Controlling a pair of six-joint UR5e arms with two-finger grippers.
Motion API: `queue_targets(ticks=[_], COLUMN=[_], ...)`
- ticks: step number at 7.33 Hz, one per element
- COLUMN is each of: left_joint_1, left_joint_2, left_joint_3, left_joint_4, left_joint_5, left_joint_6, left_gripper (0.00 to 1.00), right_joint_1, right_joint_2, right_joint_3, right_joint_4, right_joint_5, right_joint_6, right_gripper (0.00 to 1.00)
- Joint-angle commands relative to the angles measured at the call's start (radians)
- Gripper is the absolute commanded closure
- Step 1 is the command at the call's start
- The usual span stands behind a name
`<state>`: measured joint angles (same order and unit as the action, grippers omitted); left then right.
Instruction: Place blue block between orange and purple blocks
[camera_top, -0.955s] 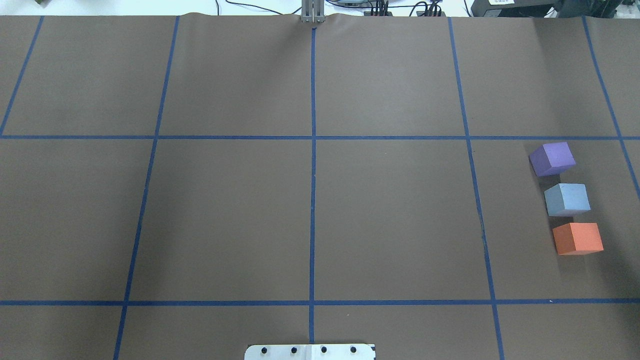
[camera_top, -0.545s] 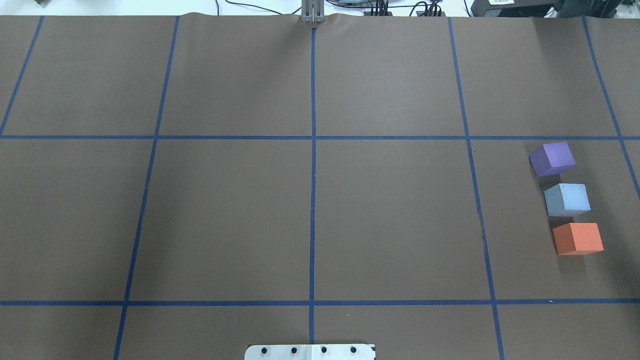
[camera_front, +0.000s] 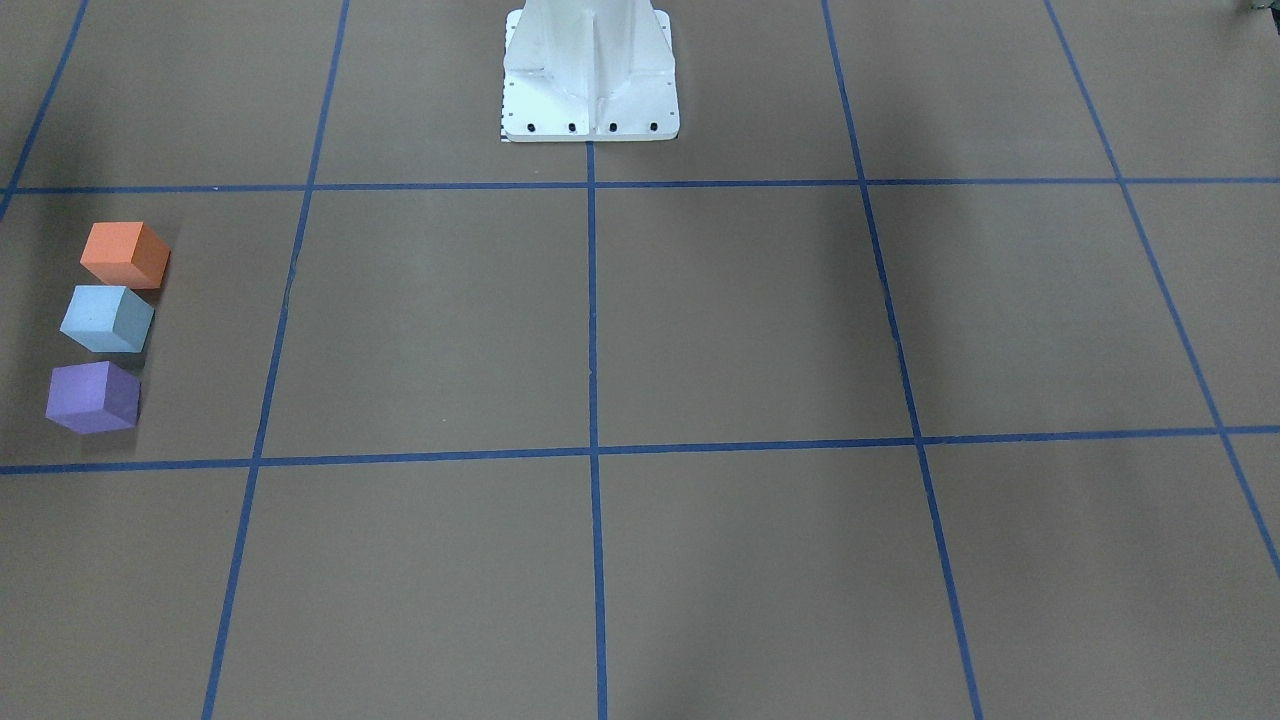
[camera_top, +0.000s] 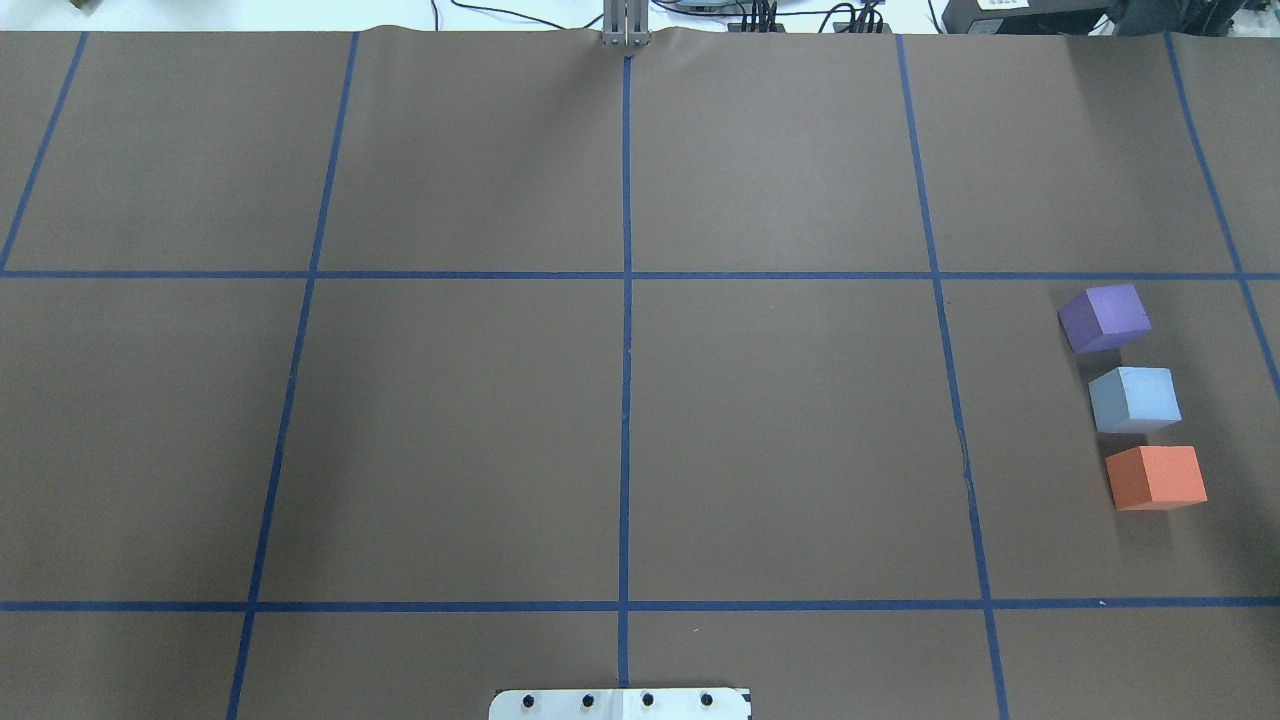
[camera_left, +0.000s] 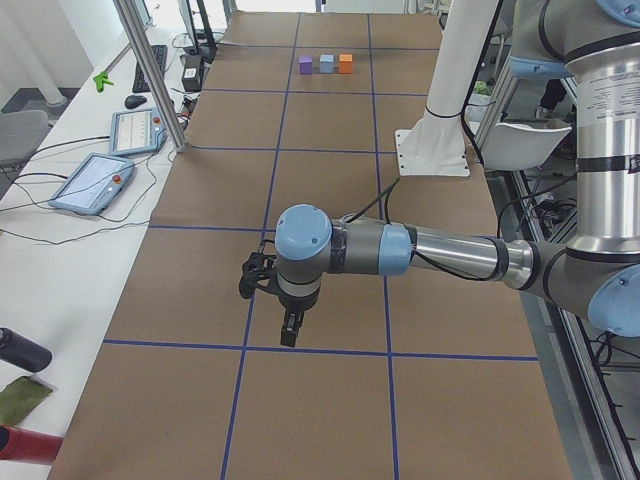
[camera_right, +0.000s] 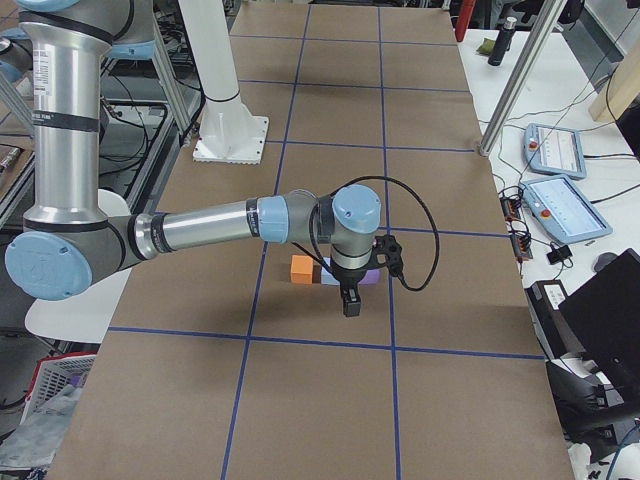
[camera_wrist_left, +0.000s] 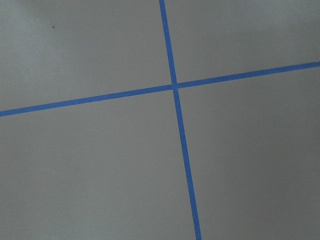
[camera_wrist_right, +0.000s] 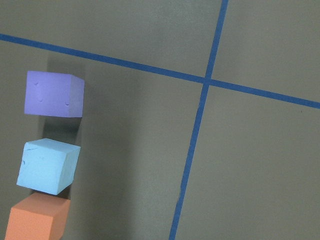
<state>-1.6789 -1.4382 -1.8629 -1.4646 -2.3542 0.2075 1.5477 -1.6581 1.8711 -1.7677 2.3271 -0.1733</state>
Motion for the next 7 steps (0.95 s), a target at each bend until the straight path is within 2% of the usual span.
queue_targets(ticks=[1,7], left_joint_1=[-0.001,-0.001], left_joint_2=[0.001,0.004], left_joint_3=[-0.004,0.007], left_joint_4=[-0.034,-0.033], left_joint_5=[0.0,0.003], left_joint_6=[0.018,0.015], left_gripper=[0.0,0.0], right_joint_1=[-0.001,-0.001], right_joint_2=[0.0,0.001], right_joint_3=[0.0,-0.001], right_joint_4=[0.001,0.001], right_joint_5=[0.0,-0.002], right_joint_6=[0.0,0.0], right_gripper=[0.0,0.0])
